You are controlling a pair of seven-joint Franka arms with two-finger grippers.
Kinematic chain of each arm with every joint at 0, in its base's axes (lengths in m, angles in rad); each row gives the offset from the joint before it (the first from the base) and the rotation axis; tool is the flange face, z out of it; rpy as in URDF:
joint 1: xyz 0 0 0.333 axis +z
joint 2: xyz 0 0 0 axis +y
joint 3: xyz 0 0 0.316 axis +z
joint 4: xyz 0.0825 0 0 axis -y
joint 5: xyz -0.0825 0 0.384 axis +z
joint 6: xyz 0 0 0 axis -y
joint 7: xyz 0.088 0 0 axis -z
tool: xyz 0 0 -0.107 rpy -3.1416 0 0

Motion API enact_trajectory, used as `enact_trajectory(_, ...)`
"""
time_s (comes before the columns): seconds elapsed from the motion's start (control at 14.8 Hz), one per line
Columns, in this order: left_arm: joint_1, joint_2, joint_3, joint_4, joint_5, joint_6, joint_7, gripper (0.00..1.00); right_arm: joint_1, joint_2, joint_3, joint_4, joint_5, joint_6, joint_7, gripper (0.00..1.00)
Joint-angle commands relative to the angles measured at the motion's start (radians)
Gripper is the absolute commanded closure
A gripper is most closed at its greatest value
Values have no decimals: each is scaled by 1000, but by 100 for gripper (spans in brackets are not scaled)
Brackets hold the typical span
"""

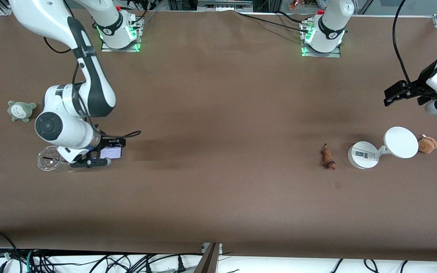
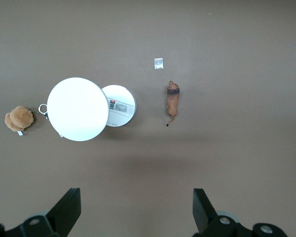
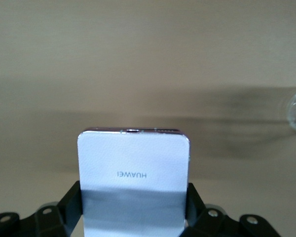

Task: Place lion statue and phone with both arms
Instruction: 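Carry the white phone with the right gripper toward the glass cup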

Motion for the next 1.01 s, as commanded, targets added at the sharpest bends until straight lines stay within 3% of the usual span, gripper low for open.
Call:
enact_trajectory(0.0, 2, -11, -7, -11, 7, 10, 6, 0, -21, 63, 9, -8, 24, 106, -46, 100)
enact_trajectory(0.41, 5, -6, -4, 12, 3, 10, 4, 0, -61, 143, 11, -5, 24, 249, -105, 100)
enact_trajectory(0.95, -6, 15, -9, 13, 15, 15, 3, 0, -126, 183, 14, 3, 24, 305, -217, 100)
